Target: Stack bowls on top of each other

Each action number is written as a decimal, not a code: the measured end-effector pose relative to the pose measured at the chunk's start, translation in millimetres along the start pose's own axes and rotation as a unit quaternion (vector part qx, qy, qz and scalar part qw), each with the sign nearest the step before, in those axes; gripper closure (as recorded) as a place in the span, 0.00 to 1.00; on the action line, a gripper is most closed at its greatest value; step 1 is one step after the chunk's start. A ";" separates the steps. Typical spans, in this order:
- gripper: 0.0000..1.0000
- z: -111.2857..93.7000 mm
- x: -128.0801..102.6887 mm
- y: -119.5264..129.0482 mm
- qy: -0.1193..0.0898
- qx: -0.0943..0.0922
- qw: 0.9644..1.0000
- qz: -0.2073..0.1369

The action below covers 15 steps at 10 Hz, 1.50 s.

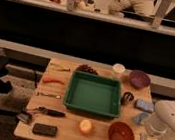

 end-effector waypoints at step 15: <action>0.24 -51.9 -37.7 8.7 0.016 0.090 0.996 0.016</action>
